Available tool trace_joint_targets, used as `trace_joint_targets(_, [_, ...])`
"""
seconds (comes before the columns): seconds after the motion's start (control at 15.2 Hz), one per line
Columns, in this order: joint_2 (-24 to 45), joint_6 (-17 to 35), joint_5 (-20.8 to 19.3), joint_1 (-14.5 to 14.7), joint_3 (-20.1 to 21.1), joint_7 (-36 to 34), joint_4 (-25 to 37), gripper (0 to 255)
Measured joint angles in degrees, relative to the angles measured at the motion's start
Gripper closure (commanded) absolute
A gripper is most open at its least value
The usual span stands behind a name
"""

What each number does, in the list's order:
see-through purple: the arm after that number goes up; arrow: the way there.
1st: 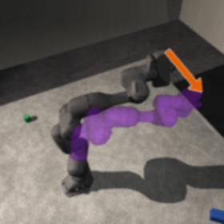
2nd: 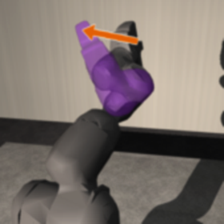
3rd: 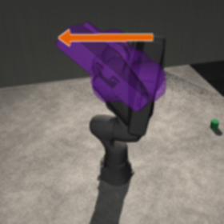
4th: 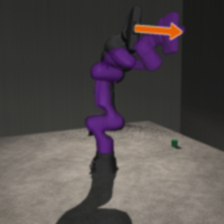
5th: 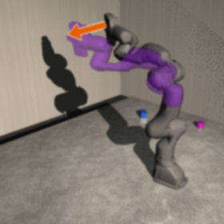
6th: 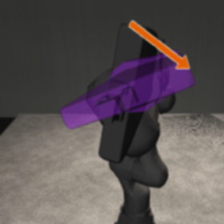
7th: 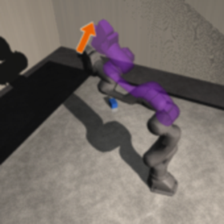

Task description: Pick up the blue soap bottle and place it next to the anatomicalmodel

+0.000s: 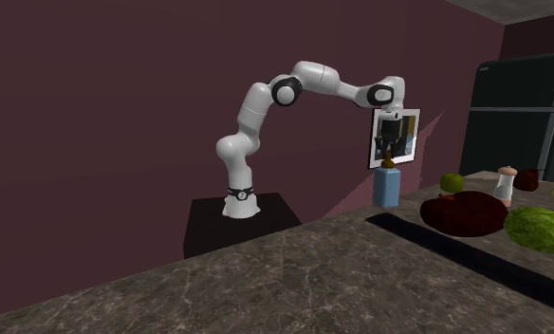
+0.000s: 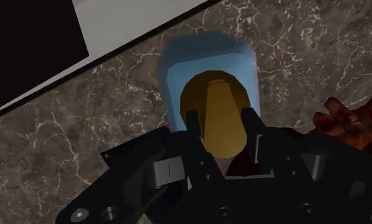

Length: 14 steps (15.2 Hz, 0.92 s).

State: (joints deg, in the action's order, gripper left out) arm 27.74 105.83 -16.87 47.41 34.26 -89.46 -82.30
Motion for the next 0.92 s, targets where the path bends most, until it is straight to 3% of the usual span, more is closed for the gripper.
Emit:
trace_joint_targets(0.46, [0.1, 0.5, -0.1, 0.0, -0.1, 0.0, -0.4, 255])
trace_joint_targets(0.53, [0.1, 0.5, -0.1, 0.0, -0.1, 0.0, -0.4, 0])
trace_joint_targets(0.92, [0.1, 0.5, -0.1, 0.0, 0.0, 0.0, -0.4, 0])
